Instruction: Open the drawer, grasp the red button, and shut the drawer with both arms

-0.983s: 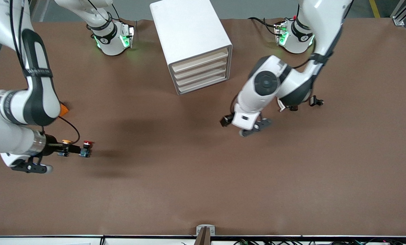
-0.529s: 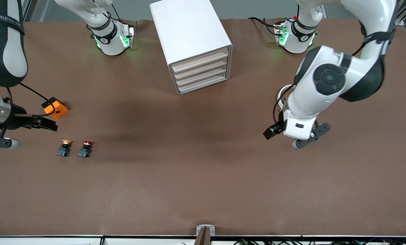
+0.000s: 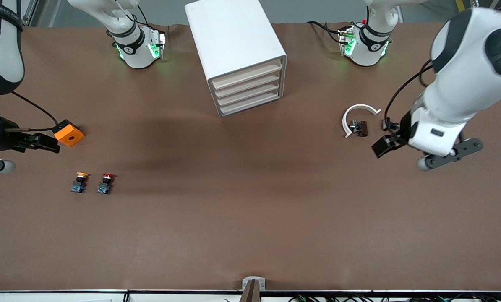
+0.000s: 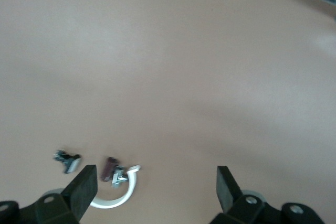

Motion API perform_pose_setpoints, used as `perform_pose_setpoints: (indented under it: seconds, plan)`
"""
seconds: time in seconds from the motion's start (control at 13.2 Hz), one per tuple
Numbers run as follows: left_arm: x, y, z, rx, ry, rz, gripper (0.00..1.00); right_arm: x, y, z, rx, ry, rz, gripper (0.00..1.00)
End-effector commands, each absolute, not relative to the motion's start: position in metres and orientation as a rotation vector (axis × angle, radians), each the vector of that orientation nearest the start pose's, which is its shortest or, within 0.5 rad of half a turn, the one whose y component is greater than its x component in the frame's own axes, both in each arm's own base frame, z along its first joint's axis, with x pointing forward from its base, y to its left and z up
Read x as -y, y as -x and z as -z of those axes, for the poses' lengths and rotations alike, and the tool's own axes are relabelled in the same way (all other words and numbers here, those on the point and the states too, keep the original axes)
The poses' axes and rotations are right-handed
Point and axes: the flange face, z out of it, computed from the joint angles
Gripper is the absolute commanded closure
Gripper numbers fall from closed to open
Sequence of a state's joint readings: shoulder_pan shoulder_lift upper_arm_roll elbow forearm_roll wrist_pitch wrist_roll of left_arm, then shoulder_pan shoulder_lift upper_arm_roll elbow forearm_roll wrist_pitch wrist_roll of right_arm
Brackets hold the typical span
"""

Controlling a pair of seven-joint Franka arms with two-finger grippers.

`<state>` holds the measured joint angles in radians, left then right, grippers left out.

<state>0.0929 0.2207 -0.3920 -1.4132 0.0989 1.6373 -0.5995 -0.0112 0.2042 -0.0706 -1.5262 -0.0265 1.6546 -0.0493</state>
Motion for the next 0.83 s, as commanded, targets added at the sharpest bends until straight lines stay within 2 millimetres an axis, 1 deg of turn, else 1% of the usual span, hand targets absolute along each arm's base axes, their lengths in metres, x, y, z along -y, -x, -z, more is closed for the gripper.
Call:
perform_pose_setpoints:
  seconds: [0.0,0.08,0.15,0.23,0.38,0.45,0.53,0.6,0.68,0.76]
  plan:
    - [0.119,-0.569,-0.619,0.327,3.12,-0.02,0.0,0.058,-0.607,-0.566,-0.043,3.192,-0.146,0.0]
    - [0.109,-0.559,-0.628,0.302,3.125,-0.014,0.0,0.057,-0.606,-0.569,-0.044,3.189,-0.153,0.0]
    - [0.095,-0.551,-0.634,0.292,3.135,-0.012,0.0,0.055,-0.607,-0.57,-0.029,3.193,-0.151,0.0]
    - [0.085,-0.54,-0.639,0.265,3.153,-0.039,0.0,0.052,-0.607,-0.57,-0.037,3.186,-0.147,0.0]
    - [0.076,-0.521,-0.646,0.279,3.173,-0.071,0.0,0.052,-0.607,-0.572,-0.039,3.179,-0.139,0.0]
    - [0.071,-0.512,-0.645,0.285,3.169,-0.077,0.0,0.048,-0.608,-0.576,-0.027,3.183,-0.127,0.0]
    - [0.061,-0.503,-0.646,0.285,3.168,-0.075,0.0,0.045,-0.609,-0.58,-0.025,3.184,-0.114,0.0]
    - [0.054,-0.497,-0.646,0.261,3.17,-0.079,0.0,0.041,-0.609,-0.579,-0.013,3.189,-0.117,0.0]
    - [0.049,-0.491,-0.647,0.223,3.173,-0.074,0.0,0.043,-0.609,-0.58,-0.018,3.188,-0.112,0.0]
    - [0.046,-0.488,-0.646,0.221,3.168,-0.078,0.0,0.048,-0.609,-0.588,-0.035,3.182,-0.09,0.0]
